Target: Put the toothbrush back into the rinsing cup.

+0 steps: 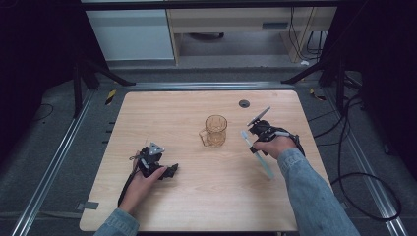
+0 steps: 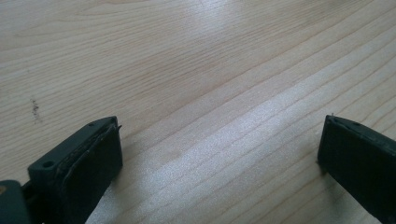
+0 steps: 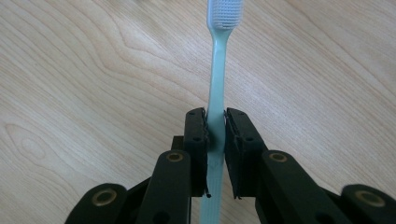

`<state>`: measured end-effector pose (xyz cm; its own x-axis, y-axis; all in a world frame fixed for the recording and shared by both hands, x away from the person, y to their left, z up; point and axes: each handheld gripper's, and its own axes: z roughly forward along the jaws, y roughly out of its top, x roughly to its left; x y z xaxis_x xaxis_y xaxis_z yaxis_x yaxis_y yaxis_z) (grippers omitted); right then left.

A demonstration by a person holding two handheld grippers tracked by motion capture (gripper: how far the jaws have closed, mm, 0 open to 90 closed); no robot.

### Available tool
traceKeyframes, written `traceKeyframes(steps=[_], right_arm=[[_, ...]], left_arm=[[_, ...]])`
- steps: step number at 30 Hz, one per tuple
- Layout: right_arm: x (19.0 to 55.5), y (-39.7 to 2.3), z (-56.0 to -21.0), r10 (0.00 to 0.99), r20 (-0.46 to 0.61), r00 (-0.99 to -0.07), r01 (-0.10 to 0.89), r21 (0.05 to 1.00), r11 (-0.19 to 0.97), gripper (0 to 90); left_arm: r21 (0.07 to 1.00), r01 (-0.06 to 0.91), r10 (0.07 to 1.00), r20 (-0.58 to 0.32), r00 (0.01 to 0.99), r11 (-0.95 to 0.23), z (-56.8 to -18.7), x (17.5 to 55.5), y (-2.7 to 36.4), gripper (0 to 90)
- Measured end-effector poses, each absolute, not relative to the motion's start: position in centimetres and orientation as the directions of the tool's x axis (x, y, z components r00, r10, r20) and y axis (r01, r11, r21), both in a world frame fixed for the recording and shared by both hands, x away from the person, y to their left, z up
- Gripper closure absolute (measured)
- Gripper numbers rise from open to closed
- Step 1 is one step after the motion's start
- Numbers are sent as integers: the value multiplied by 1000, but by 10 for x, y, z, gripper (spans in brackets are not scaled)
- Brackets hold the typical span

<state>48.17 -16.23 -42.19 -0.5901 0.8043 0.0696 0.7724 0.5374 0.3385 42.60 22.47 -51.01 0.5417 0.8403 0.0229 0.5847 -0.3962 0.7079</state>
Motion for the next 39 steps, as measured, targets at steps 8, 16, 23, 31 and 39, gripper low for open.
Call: traceKeyframes(steps=[8, 16, 23, 31, 39], right_arm=[[477, -158, -413, 796, 71, -601, 748, 402, 528, 794], [472, -147, -406, 782, 86, -618, 726, 444, 525, 794], [466, -134, -402, 774, 103, -625, 712, 484, 510, 794], [453, -110, -398, 755, 110, -646, 680, 532, 504, 794], [451, -92, -393, 748, 110, -655, 658, 571, 492, 794]], left_arm=[[707, 584, 840, 23, 543, -397, -510, 426, 225, 0], [708, 585, 840, 23, 542, -396, -510, 426, 225, 0], [708, 584, 840, 23, 542, -396, -510, 426, 225, 0], [708, 584, 840, 23, 542, -396, -510, 426, 225, 0], [708, 583, 839, 24, 544, -398, -510, 426, 225, 0]])
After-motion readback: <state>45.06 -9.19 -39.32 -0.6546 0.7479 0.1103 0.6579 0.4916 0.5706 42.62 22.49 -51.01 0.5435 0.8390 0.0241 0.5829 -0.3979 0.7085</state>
